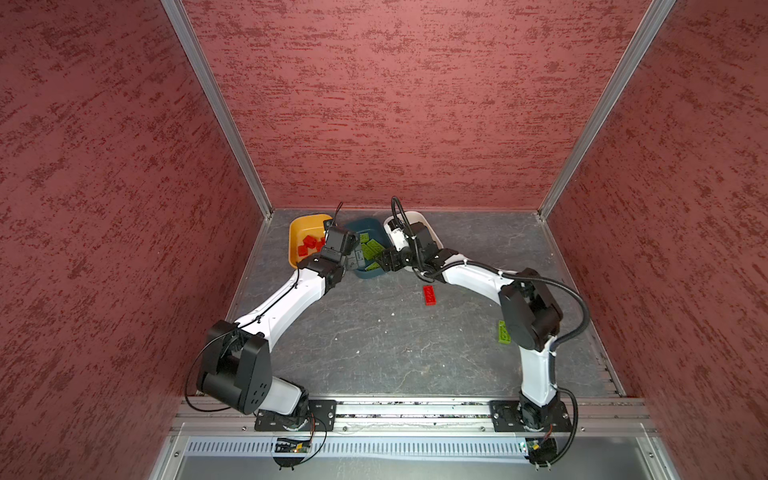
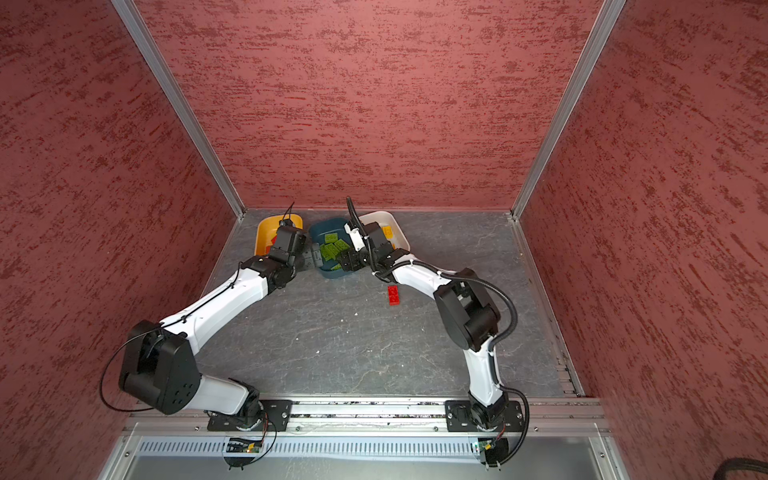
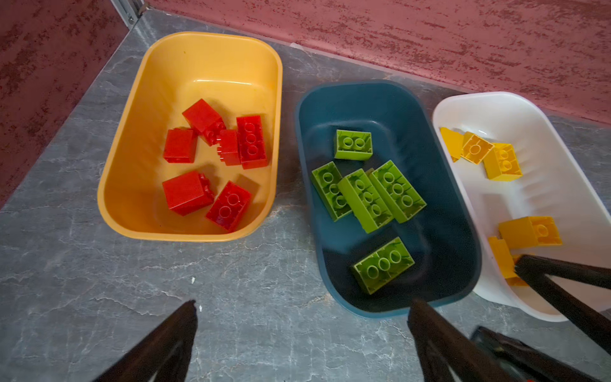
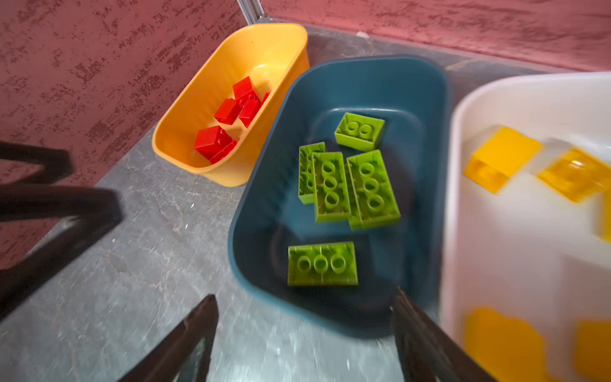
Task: Sort the legos into containers by color
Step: 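Grasp the red 2x4 brick on the table with left gripper while right gripper withdraws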
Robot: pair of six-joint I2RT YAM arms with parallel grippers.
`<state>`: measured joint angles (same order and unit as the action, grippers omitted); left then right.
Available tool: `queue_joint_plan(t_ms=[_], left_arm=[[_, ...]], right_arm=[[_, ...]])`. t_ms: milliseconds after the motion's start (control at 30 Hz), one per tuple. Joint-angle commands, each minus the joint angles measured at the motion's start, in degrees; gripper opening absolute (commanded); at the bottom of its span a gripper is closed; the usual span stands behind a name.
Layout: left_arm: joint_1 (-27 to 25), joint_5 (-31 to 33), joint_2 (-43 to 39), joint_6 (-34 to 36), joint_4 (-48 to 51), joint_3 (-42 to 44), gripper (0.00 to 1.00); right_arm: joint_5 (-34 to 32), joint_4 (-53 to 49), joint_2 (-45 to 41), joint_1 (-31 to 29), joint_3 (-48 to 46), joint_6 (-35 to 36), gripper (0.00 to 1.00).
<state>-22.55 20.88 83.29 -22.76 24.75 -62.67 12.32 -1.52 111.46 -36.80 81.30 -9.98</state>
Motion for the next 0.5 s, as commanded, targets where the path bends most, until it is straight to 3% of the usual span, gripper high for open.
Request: queue_joint_plan(t_ms=[0,167,300,467], left_arm=[[-2.49,0.02,1.29,-1.35,-1.03,-0.37,0.99],[-6.09,-0.61,5.83,-2.11,-0.94,-3.40,0.99],[-9.75,-0.97,10.12,-2.19,-0.24,-7.07,0.99],[-14.43,-2.15,15.39,-2.20,0.91,-11.60,0.99]], right_arm=[[-4.22,3.10,-9.05,0.73,-7.02,1.01,0.88],[-10.44,4.25,-21.14,1.01,-21.32,-3.87,0.99],[-17.47,5.73,-28.70,1.20,-30.96,-9.42,0.99],[-30.08,10.58,-37.82,3.46,-42.61,-23.64,0.99]])
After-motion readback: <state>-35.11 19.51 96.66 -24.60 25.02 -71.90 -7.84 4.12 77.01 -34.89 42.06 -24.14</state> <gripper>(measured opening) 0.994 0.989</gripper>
